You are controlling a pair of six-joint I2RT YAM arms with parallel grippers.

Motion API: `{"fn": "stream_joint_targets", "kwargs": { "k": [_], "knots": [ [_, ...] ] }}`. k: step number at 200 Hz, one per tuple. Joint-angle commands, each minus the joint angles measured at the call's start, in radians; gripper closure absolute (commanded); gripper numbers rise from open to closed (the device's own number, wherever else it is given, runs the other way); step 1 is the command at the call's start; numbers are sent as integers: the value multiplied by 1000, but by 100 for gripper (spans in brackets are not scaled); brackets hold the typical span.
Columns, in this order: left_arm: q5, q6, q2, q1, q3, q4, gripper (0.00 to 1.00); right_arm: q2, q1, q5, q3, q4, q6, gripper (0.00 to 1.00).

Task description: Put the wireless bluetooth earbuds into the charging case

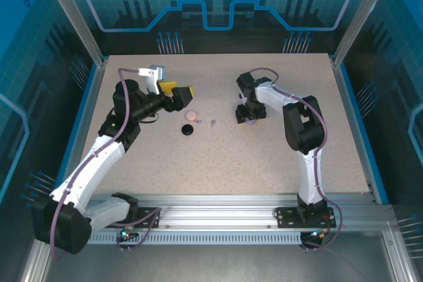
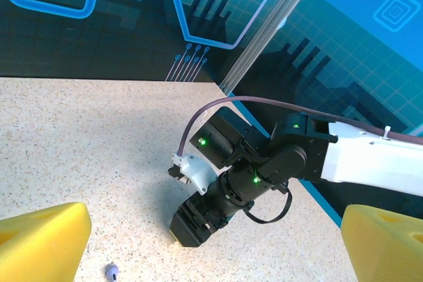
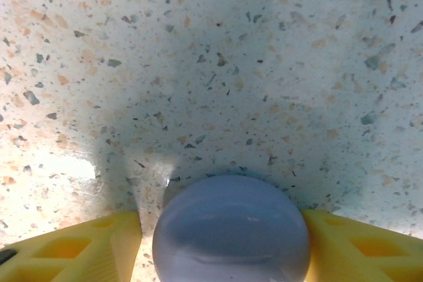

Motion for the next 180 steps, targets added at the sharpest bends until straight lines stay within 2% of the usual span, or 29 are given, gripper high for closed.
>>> {"fn": "stream_joint_targets", "kwargs": {
  "k": [1,17,41,66,93,139,180],
  "knots": [
    [20,22,10,-9,5,3,1,47,13,9,23,7,17,38],
    [18,20,14,-10,3,3,1,44,13,11,25,3,17,42],
    [20,7,17,-19,-13,14,1,26,14,6,14,1,20,52],
    [8,-7,13,-41,-39,25,1,-14,17,1,-16,7,37,57],
    [-34,-16,12,-94,-80,38,1,-83,28,-5,-66,29,77,57],
    [-180,-81,5,-207,-161,74,1,-212,57,-6,-180,75,167,58],
    [-152,-125,-13,-240,-270,178,1,-319,95,4,-273,136,284,58]
  ]
}}
